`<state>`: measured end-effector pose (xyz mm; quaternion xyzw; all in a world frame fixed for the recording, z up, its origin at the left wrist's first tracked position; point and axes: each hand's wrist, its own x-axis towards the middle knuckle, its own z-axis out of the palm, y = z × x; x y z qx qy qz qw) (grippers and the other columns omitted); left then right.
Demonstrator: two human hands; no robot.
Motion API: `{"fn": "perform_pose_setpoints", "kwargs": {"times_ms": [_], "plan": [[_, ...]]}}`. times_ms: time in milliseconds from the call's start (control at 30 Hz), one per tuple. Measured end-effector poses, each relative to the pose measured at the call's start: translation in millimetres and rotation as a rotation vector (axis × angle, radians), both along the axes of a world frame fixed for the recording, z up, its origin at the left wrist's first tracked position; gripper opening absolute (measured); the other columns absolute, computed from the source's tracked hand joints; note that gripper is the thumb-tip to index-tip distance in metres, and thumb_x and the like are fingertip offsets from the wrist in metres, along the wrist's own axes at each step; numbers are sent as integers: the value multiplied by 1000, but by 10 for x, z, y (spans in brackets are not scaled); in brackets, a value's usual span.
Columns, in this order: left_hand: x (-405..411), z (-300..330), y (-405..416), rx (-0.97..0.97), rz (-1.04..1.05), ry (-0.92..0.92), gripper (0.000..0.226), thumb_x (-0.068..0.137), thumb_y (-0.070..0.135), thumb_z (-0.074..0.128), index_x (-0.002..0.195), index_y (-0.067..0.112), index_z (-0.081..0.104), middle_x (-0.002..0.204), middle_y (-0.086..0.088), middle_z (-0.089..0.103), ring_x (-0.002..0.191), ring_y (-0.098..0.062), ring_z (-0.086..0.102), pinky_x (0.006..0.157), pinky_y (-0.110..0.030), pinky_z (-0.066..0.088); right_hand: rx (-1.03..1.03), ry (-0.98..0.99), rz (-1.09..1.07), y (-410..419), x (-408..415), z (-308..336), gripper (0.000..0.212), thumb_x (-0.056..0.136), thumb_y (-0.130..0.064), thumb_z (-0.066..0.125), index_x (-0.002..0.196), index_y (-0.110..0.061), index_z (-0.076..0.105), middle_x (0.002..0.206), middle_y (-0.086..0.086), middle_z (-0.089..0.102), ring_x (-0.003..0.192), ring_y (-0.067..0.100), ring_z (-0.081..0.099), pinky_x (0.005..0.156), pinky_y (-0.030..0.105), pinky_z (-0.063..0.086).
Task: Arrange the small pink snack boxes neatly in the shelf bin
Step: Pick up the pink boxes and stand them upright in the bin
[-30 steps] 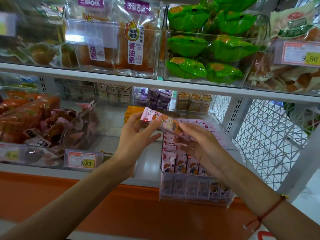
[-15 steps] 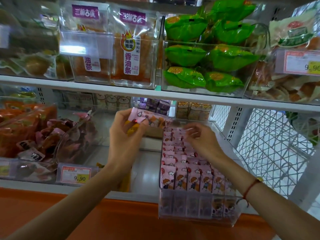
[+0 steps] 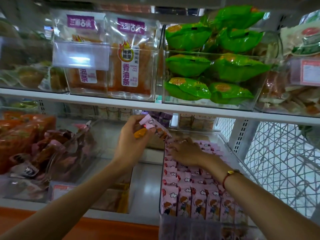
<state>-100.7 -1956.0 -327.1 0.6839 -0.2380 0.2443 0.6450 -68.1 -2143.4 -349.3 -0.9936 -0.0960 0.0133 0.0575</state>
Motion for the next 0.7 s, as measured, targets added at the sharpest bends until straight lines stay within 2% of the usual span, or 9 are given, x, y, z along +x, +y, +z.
{"fn": "perform_pose_setpoints", "kwargs": {"times_ms": [133,200,267,333,367,433,600,633,700], "plan": [[163,-13,-91,121,-13,3,34,86,2,66,100,31,56,95,12,67,89,-1,65,73,-15,52,122,33,59,-107,-217,-33,44,102,-40,27,142,-27,39,151,2,35,135,22,35,108,38,32],[220,-49,-150,235,-28,-2,30,88,5,65,102,29,55,90,12,67,84,0,64,67,-16,51,191,30,79,-144,-326,-70,44,102,-40,29,145,-30,34,152,0,34,136,21,35,106,34,31],[289,-81,-194,412,10,-12,27,88,12,65,109,26,53,91,4,68,83,-8,63,66,-20,50,189,-15,90,-148,-388,-97,44,102,-40,29,145,-31,33,151,0,36,136,21,36,105,33,31],[371,-67,-244,605,77,-16,31,89,19,64,118,24,52,97,-6,68,87,-17,63,72,-27,52,185,-45,92,-135,-403,-114,43,103,-39,29,145,-33,32,151,-1,36,136,20,35,107,35,29],[411,-34,-279,659,93,-1,34,90,21,63,122,21,52,100,-8,68,90,-21,63,76,-35,53,184,-49,91,-133,-403,-120,43,103,-39,28,145,-33,32,152,-1,35,137,19,34,108,36,27],[489,48,-355,704,97,39,36,91,24,62,125,19,52,104,-9,68,96,-25,63,81,-40,52,186,-43,92,-139,-403,-119,44,103,-39,28,146,-32,32,153,-2,34,138,18,31,110,36,25],[587,106,-464,1103,57,149,43,90,26,62,131,17,51,134,-7,54,122,-28,50,94,-32,40,188,13,105,-148,-394,-82,46,102,-41,27,147,-31,30,154,-2,30,140,18,26,108,32,24],[568,95,-467,1127,61,158,42,92,25,60,132,18,51,137,-7,51,125,-28,48,97,-32,39,188,12,102,-148,-384,-76,46,102,-40,28,147,-30,31,153,-2,31,139,19,29,108,32,26],[486,72,-446,1031,118,113,39,91,17,58,130,18,54,136,-8,53,123,-27,49,98,-34,42,233,-2,92,-143,-368,-68,44,102,-36,33,144,-28,38,147,0,42,131,20,41,105,34,35]]}}
